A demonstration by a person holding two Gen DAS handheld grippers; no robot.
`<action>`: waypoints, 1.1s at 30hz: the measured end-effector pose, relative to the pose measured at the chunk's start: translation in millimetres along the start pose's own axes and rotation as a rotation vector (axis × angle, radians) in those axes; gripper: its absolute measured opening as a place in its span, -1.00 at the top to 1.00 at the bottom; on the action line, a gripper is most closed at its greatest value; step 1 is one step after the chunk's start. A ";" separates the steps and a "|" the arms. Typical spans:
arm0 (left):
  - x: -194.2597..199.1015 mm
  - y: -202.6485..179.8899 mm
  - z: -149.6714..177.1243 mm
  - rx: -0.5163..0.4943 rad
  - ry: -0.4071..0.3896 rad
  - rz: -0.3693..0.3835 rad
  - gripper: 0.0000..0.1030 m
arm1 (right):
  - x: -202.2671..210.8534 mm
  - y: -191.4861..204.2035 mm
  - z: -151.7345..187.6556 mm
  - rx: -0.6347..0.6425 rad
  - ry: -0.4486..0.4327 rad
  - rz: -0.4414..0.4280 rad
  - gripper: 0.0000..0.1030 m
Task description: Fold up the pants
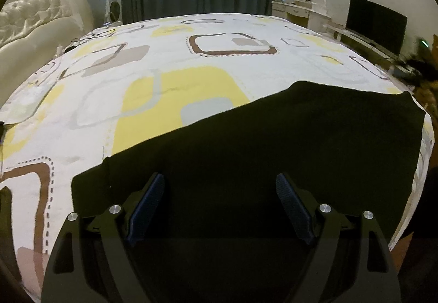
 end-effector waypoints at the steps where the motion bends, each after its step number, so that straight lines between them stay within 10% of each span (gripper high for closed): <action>1: 2.8 -2.1 -2.7 0.008 -0.007 0.002 -0.61 | 21.9 -22.4 1.7 -0.059 -0.043 0.024 -0.01; 10: -10.4 -16.5 -14.3 0.018 0.012 0.001 -0.61 | 140.0 -196.2 46.7 -0.585 -0.299 0.224 -0.06; 26: -11.3 -21.4 -24.4 0.039 0.017 -0.016 -0.61 | 106.5 -236.3 48.0 -0.634 -0.302 0.135 -0.14; 33: -12.4 -24.0 -26.0 0.038 0.023 -0.032 -0.61 | 112.4 -230.1 48.2 -0.572 -0.272 0.204 0.63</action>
Point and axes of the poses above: each gripper's, at about its wrist camera, not at the fingertips, and x roughly against the way its jaws point, y to its left, z to its underside, the point moved 2 cm from there along -x, roughly the way its jaws point, and after that the axes turned 3 degrees about -z, right-handed, at the moved point
